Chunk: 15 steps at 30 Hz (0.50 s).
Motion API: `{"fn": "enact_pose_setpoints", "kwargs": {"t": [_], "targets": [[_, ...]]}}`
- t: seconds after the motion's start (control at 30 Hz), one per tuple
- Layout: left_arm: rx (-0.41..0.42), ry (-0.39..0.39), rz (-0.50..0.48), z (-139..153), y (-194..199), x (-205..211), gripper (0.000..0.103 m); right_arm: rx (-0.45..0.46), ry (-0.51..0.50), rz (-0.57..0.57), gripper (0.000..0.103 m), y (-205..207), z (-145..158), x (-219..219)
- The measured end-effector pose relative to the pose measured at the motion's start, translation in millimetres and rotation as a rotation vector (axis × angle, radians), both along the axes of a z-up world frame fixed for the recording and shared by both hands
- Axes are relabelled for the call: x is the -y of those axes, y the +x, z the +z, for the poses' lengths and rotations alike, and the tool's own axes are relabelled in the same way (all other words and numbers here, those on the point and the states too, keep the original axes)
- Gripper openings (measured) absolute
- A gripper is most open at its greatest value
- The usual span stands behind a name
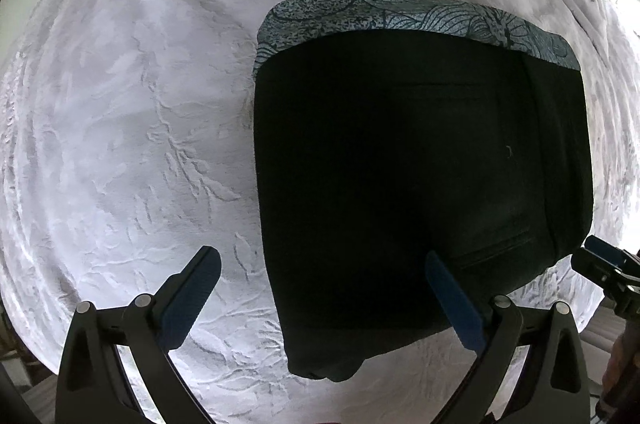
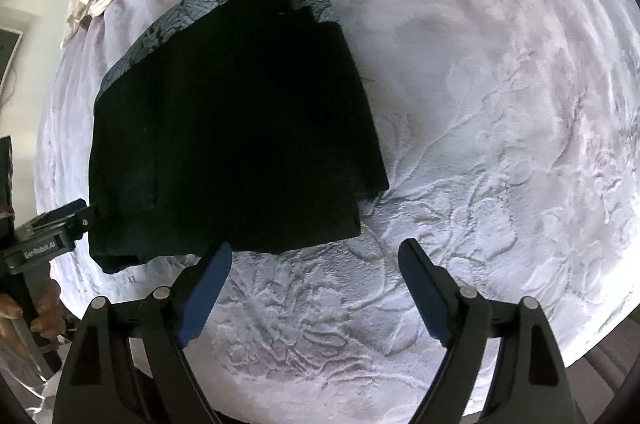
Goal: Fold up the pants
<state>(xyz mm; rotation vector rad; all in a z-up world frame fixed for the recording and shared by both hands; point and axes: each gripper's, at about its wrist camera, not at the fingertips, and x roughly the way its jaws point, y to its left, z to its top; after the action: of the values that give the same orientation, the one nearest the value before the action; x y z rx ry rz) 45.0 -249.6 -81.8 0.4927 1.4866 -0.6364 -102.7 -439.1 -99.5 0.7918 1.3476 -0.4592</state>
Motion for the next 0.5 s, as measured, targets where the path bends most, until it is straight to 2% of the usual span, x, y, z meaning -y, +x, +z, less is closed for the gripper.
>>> {"fn": "enact_pose_setpoints", "kwargs": {"t": [0.17,0.33,0.5], "targets": [[-0.047,-0.015,0.016,-4,8,-1,0.102,0.005,0.045,-0.012,0.088,-3,-4,7],[-0.095,-0.058,0.063,-4,30,-4,0.102,0.014,0.046,-0.003,0.088,-2,-2,15],[-0.121,-0.079,0.035,-7,40,2,0.102,0.046,0.056,-0.03,0.088,5,0,37]]}}
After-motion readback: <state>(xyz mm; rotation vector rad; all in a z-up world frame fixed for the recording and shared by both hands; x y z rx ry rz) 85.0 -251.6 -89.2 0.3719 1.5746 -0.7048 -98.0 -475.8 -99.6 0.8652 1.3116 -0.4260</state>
